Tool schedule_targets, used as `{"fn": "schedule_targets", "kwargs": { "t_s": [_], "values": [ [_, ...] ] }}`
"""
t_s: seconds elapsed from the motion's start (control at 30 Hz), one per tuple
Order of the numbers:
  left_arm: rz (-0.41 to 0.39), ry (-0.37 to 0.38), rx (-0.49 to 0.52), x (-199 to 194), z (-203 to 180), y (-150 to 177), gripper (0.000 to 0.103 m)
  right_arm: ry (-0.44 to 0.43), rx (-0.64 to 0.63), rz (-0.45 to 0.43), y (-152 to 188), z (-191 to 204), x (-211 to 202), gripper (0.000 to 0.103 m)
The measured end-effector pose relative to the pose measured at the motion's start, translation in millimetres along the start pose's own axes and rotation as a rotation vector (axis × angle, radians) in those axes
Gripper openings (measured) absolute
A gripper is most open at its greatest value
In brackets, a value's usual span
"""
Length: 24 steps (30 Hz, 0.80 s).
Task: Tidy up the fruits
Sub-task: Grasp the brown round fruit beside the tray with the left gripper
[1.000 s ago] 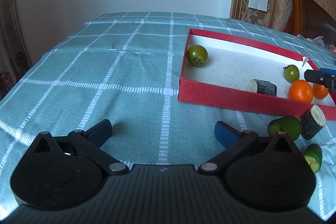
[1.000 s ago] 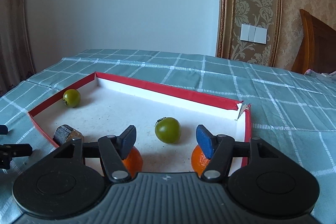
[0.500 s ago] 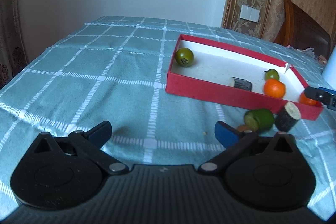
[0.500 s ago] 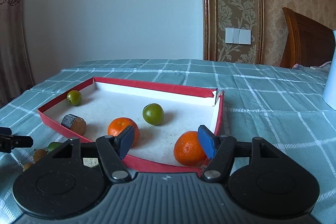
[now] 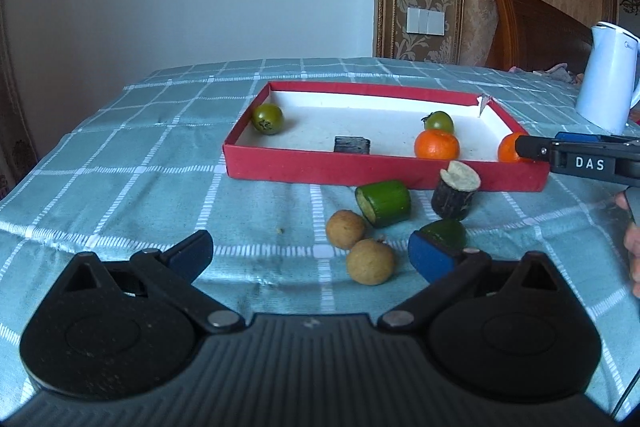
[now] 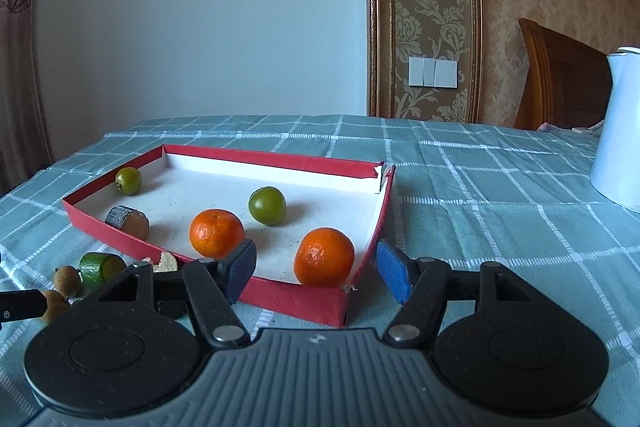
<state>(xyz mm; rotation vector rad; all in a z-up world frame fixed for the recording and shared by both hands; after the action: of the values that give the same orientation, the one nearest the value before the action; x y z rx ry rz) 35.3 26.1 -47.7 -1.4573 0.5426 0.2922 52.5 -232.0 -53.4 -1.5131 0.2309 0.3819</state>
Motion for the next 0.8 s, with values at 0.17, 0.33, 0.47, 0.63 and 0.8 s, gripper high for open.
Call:
{"fn": "schedule_targets", "kwargs": {
  "t_s": [0.17,0.33,0.47,0.63,0.8],
  "values": [
    [0.014,0.024,0.003,2.8,-6.9,0.9,0.087,-0.005,-0.002,0.003,0.4,1.0,0.5,0.066],
    [0.052,0.045,-0.005,11.7,-10.1,8.5,0.081,-0.005,-0.004,0.0,0.3,1.7,-0.5,0.066],
    [0.056,0.044,0.015,17.4,-14.0,11.7,0.067,-0.007,-0.003,0.003,0.5,2.2,-0.8,0.066],
    [0.057,0.064,0.025,18.2,-15.4,10.9,0.034,-0.003,-0.003,0.007,1.1,2.3,-0.4,0.066],
    [0.051,0.076,0.033,15.1,-16.2,11.7,0.026,0.0,-0.003,0.014,1.6,1.4,0.8,0.066]
  ]
}}
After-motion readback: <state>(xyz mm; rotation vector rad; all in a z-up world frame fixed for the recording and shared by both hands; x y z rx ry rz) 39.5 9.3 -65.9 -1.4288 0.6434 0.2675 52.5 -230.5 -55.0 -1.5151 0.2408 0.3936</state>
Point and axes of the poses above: each gripper's, at about its wrist camera, not at the fingertips, and x roughly the way its jaws point, z to its left, y to its underside, the point moved 6 cm from there along x, roughly the way its jaws point, and after that the axes turned 2 degrees about -y, right-handed, at the moved point
